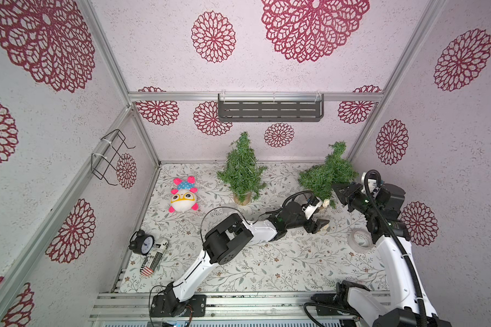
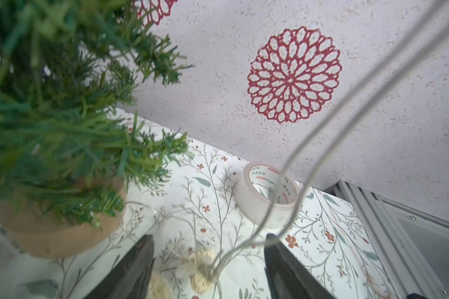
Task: Wrap string light around the christmas tree
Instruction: Wrap the light string around the Christmas tree.
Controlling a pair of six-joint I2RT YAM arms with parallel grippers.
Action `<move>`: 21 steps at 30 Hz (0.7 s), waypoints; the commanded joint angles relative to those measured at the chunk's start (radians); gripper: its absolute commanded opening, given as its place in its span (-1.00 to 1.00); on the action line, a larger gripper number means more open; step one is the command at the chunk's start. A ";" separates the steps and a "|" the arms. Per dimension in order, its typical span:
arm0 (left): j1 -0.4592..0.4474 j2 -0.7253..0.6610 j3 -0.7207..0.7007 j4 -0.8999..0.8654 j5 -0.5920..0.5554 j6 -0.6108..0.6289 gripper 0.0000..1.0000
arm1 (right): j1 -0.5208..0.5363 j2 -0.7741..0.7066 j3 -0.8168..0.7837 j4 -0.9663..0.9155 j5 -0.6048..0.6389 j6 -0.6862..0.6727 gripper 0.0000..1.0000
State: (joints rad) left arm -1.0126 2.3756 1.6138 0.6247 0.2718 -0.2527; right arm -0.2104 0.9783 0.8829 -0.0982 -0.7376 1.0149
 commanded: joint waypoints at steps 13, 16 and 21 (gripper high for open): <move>0.000 -0.300 -0.218 0.029 0.077 -0.022 -1.00 | -0.014 0.004 0.038 0.013 0.016 -0.046 -1.00; -0.003 -0.449 -0.236 -0.134 0.141 0.000 -1.00 | -0.013 0.029 0.024 0.011 0.049 -0.068 -1.00; 0.020 -0.567 -0.197 -0.607 0.198 0.053 -1.00 | -0.013 0.050 -0.004 -0.021 0.122 -0.132 -0.87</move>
State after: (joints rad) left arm -1.0080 1.8423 1.4048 0.3325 0.4095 -0.2459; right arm -0.2199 1.0332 0.8837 -0.1146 -0.6785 0.9569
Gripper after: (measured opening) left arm 0.043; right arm 0.061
